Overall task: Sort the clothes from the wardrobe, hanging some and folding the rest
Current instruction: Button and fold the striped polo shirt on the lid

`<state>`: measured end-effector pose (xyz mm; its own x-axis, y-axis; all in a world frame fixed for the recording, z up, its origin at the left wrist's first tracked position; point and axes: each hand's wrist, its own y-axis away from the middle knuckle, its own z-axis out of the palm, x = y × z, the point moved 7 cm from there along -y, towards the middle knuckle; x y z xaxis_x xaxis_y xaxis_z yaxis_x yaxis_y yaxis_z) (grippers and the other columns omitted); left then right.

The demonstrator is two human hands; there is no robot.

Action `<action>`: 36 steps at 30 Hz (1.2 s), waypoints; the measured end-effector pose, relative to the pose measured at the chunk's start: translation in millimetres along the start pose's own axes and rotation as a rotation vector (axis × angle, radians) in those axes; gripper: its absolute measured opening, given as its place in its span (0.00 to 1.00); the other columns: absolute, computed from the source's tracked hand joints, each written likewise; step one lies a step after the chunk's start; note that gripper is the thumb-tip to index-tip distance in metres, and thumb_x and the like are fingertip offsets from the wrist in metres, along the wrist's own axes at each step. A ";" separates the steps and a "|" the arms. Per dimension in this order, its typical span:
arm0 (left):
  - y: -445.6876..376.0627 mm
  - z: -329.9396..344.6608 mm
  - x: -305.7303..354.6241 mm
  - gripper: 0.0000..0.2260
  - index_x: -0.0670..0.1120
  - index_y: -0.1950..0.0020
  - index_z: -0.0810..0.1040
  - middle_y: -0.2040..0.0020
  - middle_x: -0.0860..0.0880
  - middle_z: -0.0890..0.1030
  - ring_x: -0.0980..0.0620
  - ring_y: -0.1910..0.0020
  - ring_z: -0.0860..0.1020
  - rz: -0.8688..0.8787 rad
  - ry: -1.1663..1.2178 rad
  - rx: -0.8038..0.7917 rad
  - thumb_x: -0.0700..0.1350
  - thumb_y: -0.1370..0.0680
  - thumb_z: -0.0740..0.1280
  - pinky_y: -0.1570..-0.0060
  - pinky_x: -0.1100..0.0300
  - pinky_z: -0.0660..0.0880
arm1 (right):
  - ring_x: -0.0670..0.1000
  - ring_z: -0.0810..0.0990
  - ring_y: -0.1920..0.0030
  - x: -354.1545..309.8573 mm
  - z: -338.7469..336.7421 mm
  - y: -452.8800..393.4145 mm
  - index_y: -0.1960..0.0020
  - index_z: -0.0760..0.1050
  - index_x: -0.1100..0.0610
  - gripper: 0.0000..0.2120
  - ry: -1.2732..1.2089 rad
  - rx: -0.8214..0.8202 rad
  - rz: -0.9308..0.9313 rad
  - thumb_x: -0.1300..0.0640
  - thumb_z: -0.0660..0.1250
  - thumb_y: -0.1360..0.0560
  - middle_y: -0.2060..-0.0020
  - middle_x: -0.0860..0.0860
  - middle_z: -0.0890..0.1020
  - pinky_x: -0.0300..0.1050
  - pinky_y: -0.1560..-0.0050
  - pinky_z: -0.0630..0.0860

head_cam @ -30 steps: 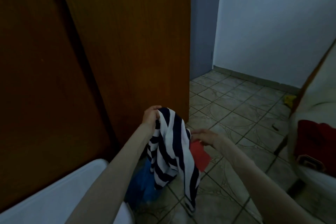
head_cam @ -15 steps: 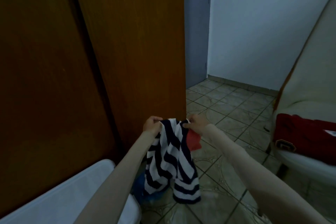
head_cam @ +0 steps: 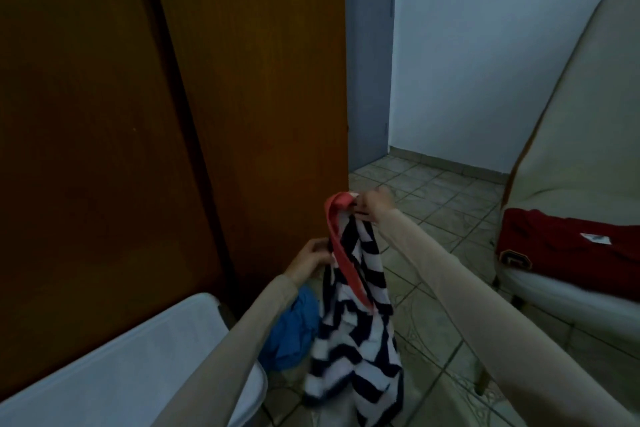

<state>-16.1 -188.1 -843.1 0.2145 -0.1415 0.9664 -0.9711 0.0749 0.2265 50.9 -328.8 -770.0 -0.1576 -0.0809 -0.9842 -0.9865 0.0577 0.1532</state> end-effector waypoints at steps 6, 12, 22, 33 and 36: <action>1.4 1.2 -9.0 0.32 0.48 0.27 0.59 0.36 0.46 0.73 0.50 0.40 0.72 0.145 -0.440 0.022 0.38 0.27 0.71 0.43 0.59 0.72 | 0.55 0.80 0.52 -33.9 -17.7 10.6 0.53 0.80 0.63 0.10 0.306 0.050 -0.362 0.74 0.65 0.29 0.60 0.54 0.82 0.40 0.48 0.76; -9.8 -3.9 1.6 0.14 0.46 0.32 0.68 0.37 0.46 0.75 0.50 0.40 0.74 0.293 -0.533 0.138 0.43 0.18 0.57 0.39 0.56 0.72 | 0.55 0.81 0.51 -53.1 -24.6 22.4 0.50 0.81 0.63 0.09 0.645 0.180 -0.573 0.68 0.67 0.29 0.57 0.59 0.84 0.33 0.60 0.68; 5.9 19.9 -9.5 0.46 0.49 0.26 0.49 0.31 0.48 0.61 0.49 0.34 0.67 0.460 -0.860 0.081 0.45 0.34 0.76 0.36 0.52 0.68 | 0.56 0.76 0.51 -59.4 -26.9 33.8 0.54 0.78 0.57 0.08 0.888 0.333 -0.693 0.51 0.68 0.27 0.56 0.56 0.79 0.44 0.60 0.67; 3.0 17.8 11.6 0.17 0.44 0.37 0.65 0.43 0.45 0.75 0.53 0.49 0.74 0.438 -0.668 0.335 0.37 0.23 0.64 0.52 0.61 0.73 | 0.55 0.73 0.64 -57.9 -23.8 44.0 0.60 0.69 0.57 0.08 0.728 0.206 -0.721 0.57 0.62 0.23 0.64 0.59 0.77 0.45 0.66 0.64; 4.0 10.2 20.7 0.07 0.42 0.47 0.70 0.48 0.44 0.77 0.49 0.50 0.76 0.521 -0.733 0.352 0.34 0.22 0.61 0.51 0.57 0.74 | 0.55 0.74 0.63 -54.4 -28.5 41.5 0.57 0.68 0.58 0.06 0.673 0.209 -0.704 0.58 0.63 0.23 0.64 0.58 0.76 0.48 0.64 0.67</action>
<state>-16.7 -200.8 -823.5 -0.2547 -0.7644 0.5923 -0.9273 0.0193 -0.3739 17.3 -350.3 -707.6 0.4043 -0.7078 -0.5792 -0.8474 -0.0516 -0.5284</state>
